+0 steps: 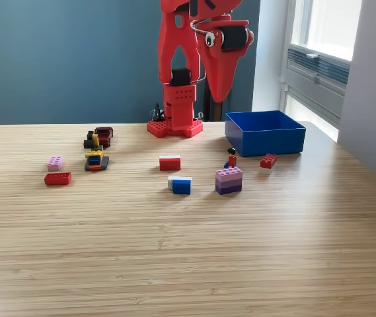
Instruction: Grasp a lego block and put it in the bin.
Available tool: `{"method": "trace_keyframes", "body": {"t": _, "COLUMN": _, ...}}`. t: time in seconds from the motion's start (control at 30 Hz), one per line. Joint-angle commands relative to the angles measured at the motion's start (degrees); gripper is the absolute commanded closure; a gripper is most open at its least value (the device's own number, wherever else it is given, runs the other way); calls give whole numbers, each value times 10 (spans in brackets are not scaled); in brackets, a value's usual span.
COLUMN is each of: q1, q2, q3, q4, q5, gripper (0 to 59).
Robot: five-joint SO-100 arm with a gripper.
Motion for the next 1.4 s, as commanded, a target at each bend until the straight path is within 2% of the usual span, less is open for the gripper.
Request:
{"method": "trace_keyframes", "body": {"t": 0.03, "q1": 14, "q2": 49, "q3": -5, "q4": 8, "q5": -7, "gripper": 586}}
{"method": "trace_keyframes", "body": {"t": 0.6, "q1": 45, "q2": 49, "q3": 84, "q4": -51, "q5": -1, "gripper": 586}}
{"method": "trace_keyframes", "body": {"t": 0.93, "q1": 52, "q2": 49, "q3": 118, "q4": -54, "q5": -14, "gripper": 586}}
{"method": "trace_keyframes", "body": {"t": 1.23, "q1": 109, "q2": 47, "q3": 153, "q4": -150, "q5": 8, "gripper": 583}}
{"method": "trace_keyframes", "body": {"t": 1.4, "q1": 118, "q2": 45, "q3": 195, "q4": -207, "q5": 71, "gripper": 447}}
